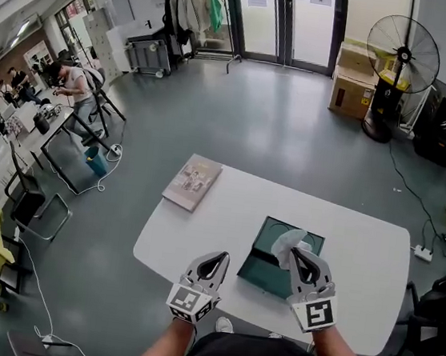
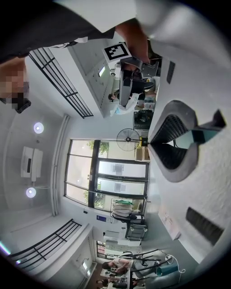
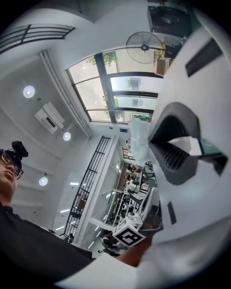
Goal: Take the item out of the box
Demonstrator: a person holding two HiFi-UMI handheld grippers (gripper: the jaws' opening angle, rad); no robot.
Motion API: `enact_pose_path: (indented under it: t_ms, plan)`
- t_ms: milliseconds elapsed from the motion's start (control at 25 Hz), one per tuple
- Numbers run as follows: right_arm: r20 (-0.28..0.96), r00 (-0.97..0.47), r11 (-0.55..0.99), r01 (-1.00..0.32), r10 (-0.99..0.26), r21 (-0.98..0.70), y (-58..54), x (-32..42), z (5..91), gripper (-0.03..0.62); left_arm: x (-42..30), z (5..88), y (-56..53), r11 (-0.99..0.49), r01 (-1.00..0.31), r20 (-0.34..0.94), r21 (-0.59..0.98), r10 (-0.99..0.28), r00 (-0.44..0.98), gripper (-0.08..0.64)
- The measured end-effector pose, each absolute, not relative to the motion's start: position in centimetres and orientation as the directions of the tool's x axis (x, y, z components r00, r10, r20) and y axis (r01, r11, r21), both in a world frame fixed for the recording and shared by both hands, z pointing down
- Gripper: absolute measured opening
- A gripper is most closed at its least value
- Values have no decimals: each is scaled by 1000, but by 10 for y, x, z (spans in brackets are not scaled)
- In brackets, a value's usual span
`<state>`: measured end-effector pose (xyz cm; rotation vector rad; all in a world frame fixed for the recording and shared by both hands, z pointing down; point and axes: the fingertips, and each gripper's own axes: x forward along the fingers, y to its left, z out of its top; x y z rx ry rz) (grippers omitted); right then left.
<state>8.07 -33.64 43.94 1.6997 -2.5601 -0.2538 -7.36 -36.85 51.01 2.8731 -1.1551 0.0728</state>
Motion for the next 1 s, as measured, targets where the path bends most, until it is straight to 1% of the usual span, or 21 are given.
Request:
enact_pose_path:
  t_ms: [280,560,1000]
  plan:
    - [-58,-346,334,-929,-936,161,-327,93,438,6,-63,509,-363,-732,-681,61,28,-679,732,12]
    - [-48,-302,294,-948,-952,125,-320,106,440,6,-53,505,-355,-747,-664,47,31,-662,748,12]
    - [-42,-312,306,-945,-949,118,-312,105,441,6,-46,501,-346,-753,-657,40,26,-656,754,12]
